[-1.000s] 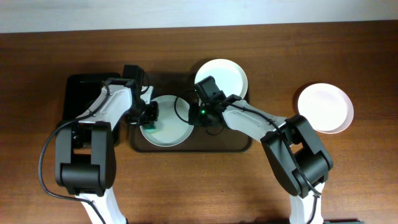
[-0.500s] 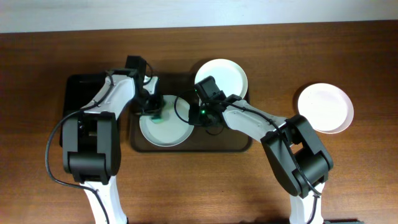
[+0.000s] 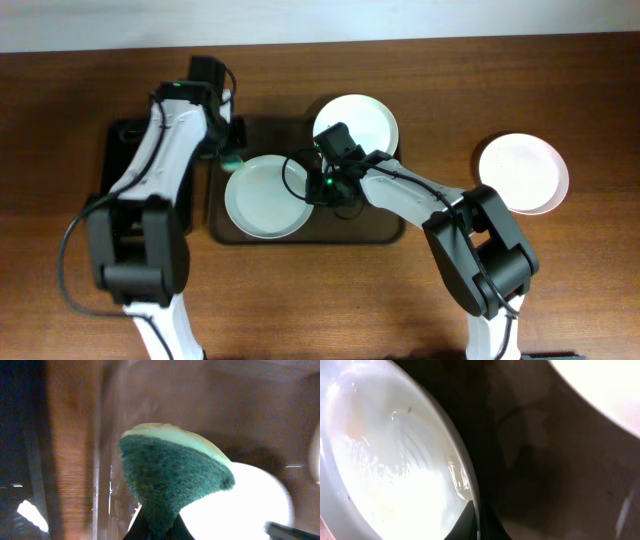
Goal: Clean dirty plates on tray and stack at the side
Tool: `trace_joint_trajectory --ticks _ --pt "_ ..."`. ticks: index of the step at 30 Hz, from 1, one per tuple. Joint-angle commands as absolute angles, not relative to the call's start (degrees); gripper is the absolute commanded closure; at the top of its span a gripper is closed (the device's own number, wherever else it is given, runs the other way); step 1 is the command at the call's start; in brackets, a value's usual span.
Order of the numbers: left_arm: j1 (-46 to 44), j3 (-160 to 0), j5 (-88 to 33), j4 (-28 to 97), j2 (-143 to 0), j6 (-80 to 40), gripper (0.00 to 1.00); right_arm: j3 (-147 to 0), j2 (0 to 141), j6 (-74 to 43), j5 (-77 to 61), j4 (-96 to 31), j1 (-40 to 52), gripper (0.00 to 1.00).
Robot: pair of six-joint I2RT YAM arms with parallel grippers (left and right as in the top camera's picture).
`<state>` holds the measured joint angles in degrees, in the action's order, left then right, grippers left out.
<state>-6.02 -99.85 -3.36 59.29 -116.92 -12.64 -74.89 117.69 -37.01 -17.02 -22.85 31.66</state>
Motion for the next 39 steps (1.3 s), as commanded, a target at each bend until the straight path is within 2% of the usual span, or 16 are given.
trace_joint_trajectory --ticks 1,6,10,17,21,31,39 --pt "-5.7 -102.9 -5.0 59.5 -108.1 -11.5 0.99 -74.7 112.9 -34.9 -12.8 -25.5 31.3 0.96" --pt "-5.5 -102.1 -4.5 60.1 -108.6 -11.5 0.99 -74.7 101.6 -28.8 0.4 -34.0 32.3 0.96" --pt "-5.5 -102.1 -4.5 60.2 -110.2 -11.5 0.99 -74.7 93.1 -27.1 16.8 -41.4 35.6 0.96" --pt "-5.5 -102.0 -4.8 61.6 -114.2 -11.5 0.99 -74.7 91.7 -25.7 36.9 -47.7 45.2 0.96" --pt "-5.5 -101.7 -4.7 61.4 -114.5 -11.5 0.99 -75.2 91.7 -22.8 48.8 -46.6 48.4 0.96" --pt "-5.5 -101.7 -4.5 60.9 -114.5 -11.5 0.99 -75.2 91.9 -9.0 68.6 -29.6 56.6 0.96" --pt "-4.8 -101.7 -4.5 60.9 -114.5 -11.5 0.99 -75.2 91.9 -3.1 83.4 -24.6 57.3 0.96"
